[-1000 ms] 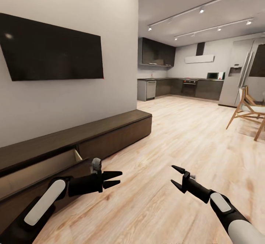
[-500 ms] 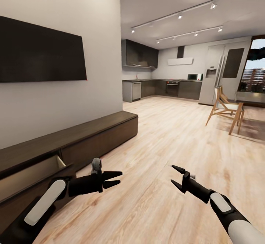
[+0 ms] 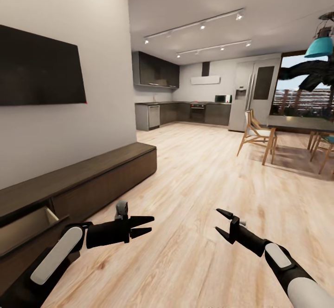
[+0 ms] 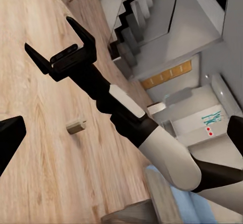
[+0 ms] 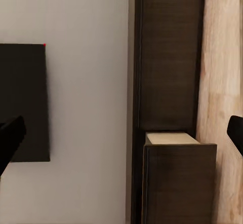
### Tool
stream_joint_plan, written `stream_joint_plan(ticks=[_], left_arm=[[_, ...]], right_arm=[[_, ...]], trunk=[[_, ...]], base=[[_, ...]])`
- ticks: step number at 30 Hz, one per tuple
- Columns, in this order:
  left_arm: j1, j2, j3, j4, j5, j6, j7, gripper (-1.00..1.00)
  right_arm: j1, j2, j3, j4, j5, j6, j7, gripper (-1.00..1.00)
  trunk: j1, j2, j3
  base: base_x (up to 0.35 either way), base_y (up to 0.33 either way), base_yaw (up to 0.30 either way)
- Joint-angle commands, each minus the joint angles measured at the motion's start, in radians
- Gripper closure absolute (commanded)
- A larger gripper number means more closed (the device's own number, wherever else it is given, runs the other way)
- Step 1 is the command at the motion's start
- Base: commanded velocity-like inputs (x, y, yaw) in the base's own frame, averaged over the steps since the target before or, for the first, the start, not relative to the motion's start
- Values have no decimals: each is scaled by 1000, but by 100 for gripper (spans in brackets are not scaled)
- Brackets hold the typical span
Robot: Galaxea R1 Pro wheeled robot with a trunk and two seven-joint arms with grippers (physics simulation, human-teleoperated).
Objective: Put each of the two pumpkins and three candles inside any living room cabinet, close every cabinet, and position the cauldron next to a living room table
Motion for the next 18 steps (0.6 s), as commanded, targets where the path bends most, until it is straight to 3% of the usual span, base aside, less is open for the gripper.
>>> stream_joint_plan(ticks=[1, 18], left_arm=[[-1, 1, -1, 0, -5, 0, -7, -100], [-1, 1, -2, 2, -6, 0, -7, -100]], right_arm=[[-1, 0, -4, 1, 2, 5, 2, -100], [-1, 0, -4, 1, 2, 4, 2, -100]], trunk=[[0, 0, 0], [0, 0, 12]], base=[[0, 0, -270], [0, 0, -270]])
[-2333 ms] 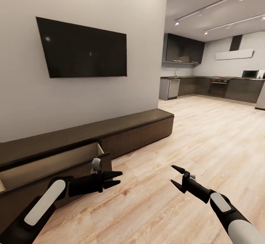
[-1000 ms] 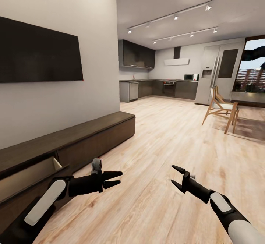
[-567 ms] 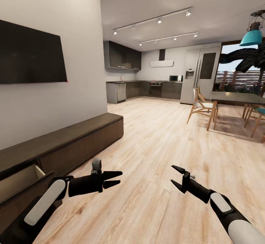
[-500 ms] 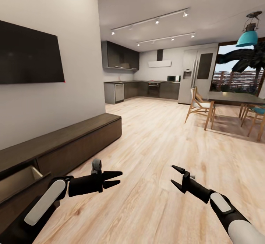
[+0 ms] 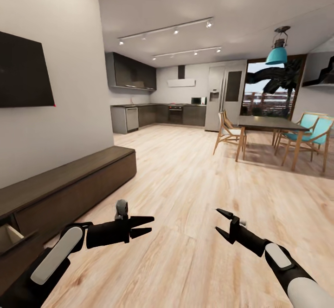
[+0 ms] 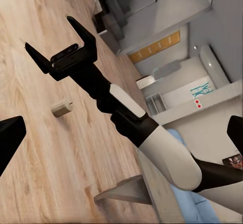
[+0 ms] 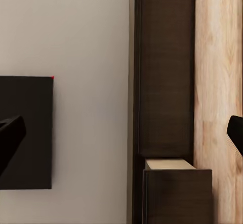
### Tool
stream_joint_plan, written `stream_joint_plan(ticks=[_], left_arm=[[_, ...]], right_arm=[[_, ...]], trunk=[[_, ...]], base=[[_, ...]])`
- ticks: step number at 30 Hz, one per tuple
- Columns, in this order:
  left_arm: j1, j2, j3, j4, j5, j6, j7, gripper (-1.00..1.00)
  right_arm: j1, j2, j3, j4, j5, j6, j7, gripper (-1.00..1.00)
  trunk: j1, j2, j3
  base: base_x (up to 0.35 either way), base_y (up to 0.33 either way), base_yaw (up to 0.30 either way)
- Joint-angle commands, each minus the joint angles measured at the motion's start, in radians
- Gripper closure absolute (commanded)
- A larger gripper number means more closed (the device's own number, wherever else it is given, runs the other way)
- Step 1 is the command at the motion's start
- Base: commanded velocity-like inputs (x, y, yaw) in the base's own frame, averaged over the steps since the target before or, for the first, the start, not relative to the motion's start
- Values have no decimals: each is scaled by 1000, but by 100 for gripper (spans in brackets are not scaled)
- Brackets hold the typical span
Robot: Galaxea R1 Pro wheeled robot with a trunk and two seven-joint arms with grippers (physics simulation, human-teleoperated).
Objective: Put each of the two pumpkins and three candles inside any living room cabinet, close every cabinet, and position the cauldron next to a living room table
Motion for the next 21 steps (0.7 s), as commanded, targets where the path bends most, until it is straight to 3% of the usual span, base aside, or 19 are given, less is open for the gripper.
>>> stream_joint_plan(ticks=[1, 21], left_arm=[[-1, 0, -1, 0, -5, 0, -7, -100], [-1, 1, -1, 0, -5, 0, -7, -100]], right_arm=[[-1, 0, -4, 1, 2, 6, 2, -100], [-1, 0, -4, 29, 2, 5, 3, -100]], trunk=[[0, 0, 0], [0, 0, 15]], base=[[0, 0, -270], [0, 0, -270]])
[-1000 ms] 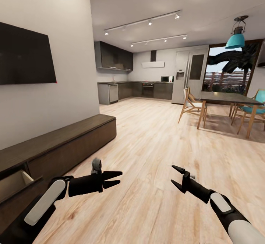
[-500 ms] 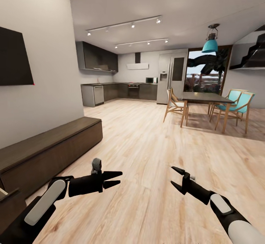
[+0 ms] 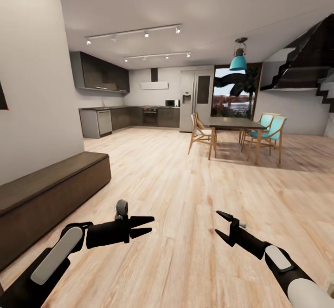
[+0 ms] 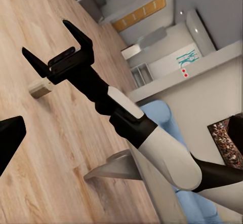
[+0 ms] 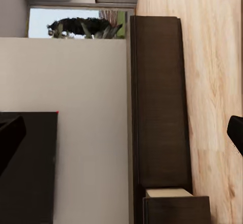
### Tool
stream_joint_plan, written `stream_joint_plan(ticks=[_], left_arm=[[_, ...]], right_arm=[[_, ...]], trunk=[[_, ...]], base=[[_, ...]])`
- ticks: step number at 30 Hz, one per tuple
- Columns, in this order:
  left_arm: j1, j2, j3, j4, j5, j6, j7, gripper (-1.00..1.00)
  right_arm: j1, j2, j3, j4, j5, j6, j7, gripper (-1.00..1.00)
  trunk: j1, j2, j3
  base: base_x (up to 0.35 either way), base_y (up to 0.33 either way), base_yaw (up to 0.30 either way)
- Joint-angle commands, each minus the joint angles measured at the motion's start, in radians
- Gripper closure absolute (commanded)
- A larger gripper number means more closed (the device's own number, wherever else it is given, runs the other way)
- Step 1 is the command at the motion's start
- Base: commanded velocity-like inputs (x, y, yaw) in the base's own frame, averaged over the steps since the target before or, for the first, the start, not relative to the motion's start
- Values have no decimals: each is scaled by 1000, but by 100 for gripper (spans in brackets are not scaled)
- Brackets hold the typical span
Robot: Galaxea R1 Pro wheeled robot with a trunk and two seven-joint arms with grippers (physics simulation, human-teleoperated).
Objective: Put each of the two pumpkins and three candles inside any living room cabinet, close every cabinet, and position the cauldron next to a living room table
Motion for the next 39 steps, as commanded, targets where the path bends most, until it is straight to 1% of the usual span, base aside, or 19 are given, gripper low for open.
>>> stream_joint_plan(ticks=[1, 13, 18, 24, 39], left_arm=[[-1, 1, -1, 0, -5, 0, -7, -100], [-1, 1, 1, 0, -5, 0, -7, -100], [-1, 1, 1, 0, -5, 0, -7, -100], [-1, 1, 1, 0, -5, 0, -7, -100], [-1, 1, -2, 2, -6, 0, -7, -100]], right_arm=[[-1, 0, -5, 1, 2, 5, 2, -100], [-1, 0, -5, 1, 2, 5, 1, -100], [-1, 0, -6, 19, 2, 6, 2, -100], [-1, 0, -6, 47, 2, 7, 28, -100], [-1, -1, -11, 99, 2, 6, 27, -100]], trunk=[[0, 0, 0], [0, 0, 9], [0, 0, 12], [0, 0, 17], [0, 0, 18]], base=[[0, 0, -270], [0, 0, -270], [0, 0, -270], [0, 0, -270], [0, 0, -278]])
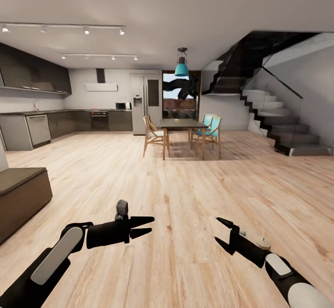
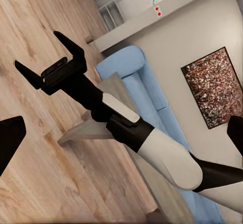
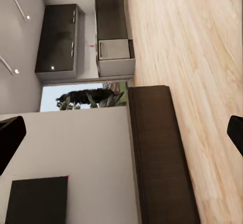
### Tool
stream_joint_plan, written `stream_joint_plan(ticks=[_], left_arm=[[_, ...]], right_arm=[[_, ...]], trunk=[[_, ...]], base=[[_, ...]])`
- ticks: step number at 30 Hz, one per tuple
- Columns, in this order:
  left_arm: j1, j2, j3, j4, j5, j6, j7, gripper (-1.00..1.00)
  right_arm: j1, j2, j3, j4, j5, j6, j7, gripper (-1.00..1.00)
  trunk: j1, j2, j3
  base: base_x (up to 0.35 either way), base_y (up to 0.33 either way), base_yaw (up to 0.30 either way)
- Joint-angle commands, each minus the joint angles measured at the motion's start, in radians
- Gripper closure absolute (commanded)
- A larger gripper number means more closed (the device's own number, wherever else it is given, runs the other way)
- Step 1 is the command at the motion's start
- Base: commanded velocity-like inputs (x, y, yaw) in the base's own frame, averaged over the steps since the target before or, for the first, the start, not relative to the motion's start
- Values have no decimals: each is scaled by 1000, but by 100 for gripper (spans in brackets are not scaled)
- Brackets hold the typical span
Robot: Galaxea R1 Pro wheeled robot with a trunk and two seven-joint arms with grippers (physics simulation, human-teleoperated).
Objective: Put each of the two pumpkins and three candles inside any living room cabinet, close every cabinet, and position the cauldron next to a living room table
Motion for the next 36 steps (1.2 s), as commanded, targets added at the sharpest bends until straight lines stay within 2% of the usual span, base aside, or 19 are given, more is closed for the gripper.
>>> stream_joint_plan(ticks=[1, 4, 13, 26, 36], left_arm=[[-1, 1, -1, 0, -5, 1, -7, -100], [-1, 1, -1, 0, -5, 1, -7, -100], [-1, 1, -2, 0, -5, 1, -6, -100], [-1, 1, -3, 0, -5, 1, -6, -100], [-1, 1, -3, 3, -5, 1, -6, -100]], right_arm=[[-1, 0, -10, 1, 2, 5, 2, -100], [-1, 0, -25, 2, 2, 4, 3, -100], [-1, 0, -29, 2, 2, 4, 2, -100], [-1, -6, -29, 12, 3, -7, -4, -100], [-1, -6, -29, 23, 4, -11, 0, -100]], trunk=[[0, -1, -2], [0, -1, -4], [0, -1, -11], [0, -1, -13], [0, -1, -22]], base=[[41, 0, -249], [127, 0, -242], [299, 0, -215], [328, 0, -24], [327, 0, -111]])
